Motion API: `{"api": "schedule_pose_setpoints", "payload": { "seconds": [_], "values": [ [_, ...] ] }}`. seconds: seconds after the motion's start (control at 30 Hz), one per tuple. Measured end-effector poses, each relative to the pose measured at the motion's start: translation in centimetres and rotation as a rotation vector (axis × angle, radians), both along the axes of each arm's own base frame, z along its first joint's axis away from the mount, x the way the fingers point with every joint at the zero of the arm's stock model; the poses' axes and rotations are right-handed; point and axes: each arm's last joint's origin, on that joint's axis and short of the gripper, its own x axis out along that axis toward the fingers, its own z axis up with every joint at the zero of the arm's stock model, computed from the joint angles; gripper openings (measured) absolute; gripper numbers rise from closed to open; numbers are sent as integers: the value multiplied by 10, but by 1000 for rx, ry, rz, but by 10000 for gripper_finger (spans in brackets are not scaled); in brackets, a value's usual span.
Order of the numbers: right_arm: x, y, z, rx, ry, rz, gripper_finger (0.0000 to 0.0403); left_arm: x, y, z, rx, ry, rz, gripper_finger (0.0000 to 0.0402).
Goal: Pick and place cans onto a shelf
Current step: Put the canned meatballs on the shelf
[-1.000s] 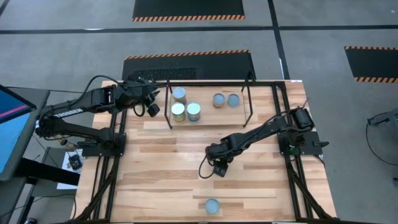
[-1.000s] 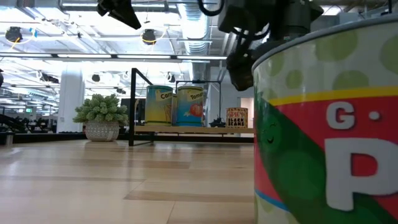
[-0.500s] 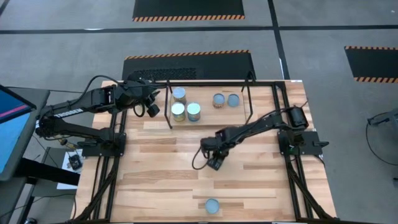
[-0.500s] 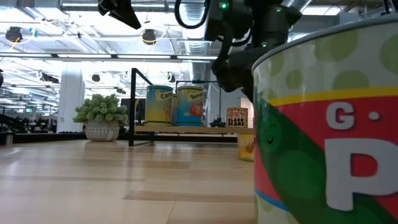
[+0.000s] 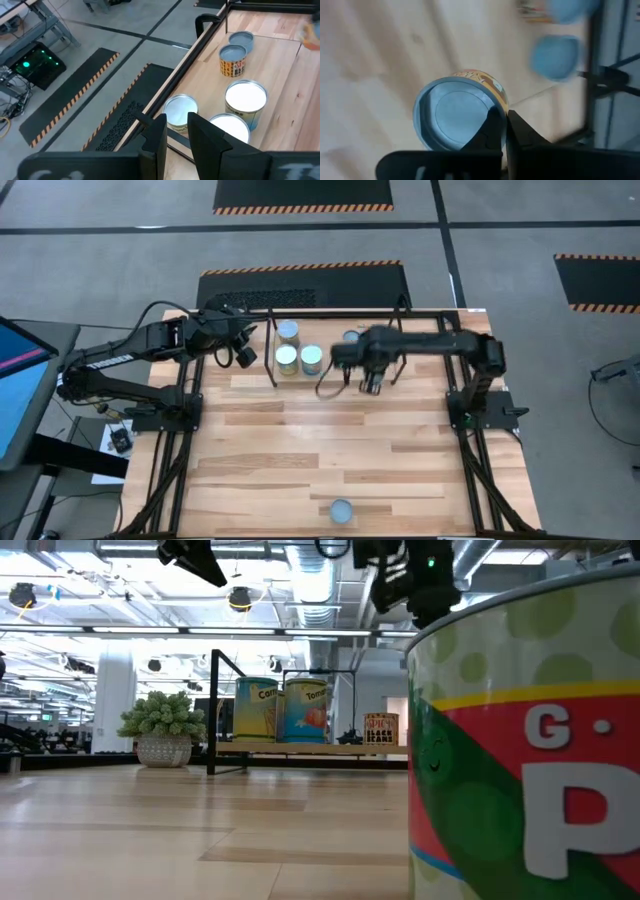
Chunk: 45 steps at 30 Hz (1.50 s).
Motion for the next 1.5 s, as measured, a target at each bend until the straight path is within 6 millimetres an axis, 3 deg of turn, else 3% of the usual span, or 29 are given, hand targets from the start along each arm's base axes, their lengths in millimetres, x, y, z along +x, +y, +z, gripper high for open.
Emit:
{"api": "schedule_pose_setpoints", "payload": {
  "seconds": [0.23, 0.43, 1.0, 1.37, 1.5],
  "values": [
    [-27, -57, 12, 32, -77, 3, 6, 0, 1, 0, 10, -5, 30, 68],
    [-32, -81, 1, 106, -113, 86, 7, -1, 1, 1, 9, -19, 62, 68],
    [-37, -89, -52, 167, -119, 150, 10, -1, 1, 0, 6, -23, 66, 68],
    [-34, -92, -53, 150, -151, 141, 12, -1, 1, 0, 6, -21, 65, 68],
    [-35, -93, -53, 149, -150, 138, 31, -1, 1, 0, 5, -22, 66, 68]
  ]
}}
